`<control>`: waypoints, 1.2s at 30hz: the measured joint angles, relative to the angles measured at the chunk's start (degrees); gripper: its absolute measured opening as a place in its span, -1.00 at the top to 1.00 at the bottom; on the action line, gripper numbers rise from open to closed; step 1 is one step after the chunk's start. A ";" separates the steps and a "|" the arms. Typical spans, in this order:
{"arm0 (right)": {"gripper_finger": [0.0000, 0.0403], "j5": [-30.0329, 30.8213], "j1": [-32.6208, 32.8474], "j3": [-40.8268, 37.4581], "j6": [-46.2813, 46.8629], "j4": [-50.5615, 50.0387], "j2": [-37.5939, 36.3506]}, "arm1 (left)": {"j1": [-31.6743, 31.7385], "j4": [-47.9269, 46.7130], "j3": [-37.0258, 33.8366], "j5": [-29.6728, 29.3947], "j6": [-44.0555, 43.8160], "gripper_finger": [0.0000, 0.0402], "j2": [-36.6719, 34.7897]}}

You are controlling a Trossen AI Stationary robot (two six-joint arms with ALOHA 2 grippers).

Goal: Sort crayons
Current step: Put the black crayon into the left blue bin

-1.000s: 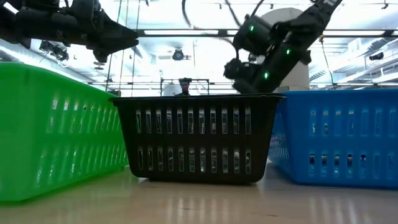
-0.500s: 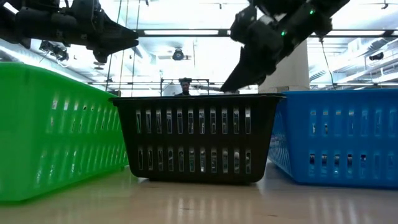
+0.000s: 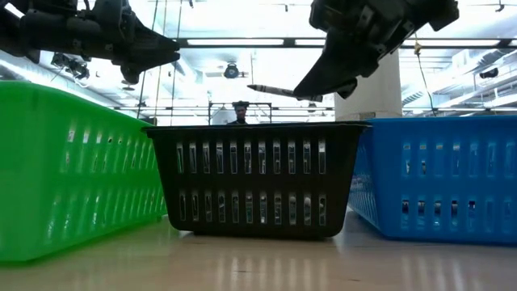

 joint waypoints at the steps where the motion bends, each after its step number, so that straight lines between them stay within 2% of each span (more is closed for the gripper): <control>1: 0.80 0.03 0.40 0.00 0.36 -0.06 0.00 | 0.00 -0.01 -0.01 0.00 -0.39 0.22 0.00; 9: 0.80 0.29 3.63 0.00 2.96 0.23 0.00 | 0.00 -0.01 -0.02 0.00 -1.90 0.22 0.00; 24: 0.80 4.57 9.06 0.00 8.44 -2.34 0.00 | 0.00 -0.01 0.00 0.00 -2.84 0.22 0.00; 31: 0.80 -1.93 12.51 0.01 18.31 -11.00 0.00 | 0.00 0.01 -0.01 0.00 -4.04 0.22 0.00; 36: 0.80 -3.05 15.71 0.00 25.38 -16.43 0.00 | 0.00 0.01 -0.01 0.00 -4.08 0.22 -0.01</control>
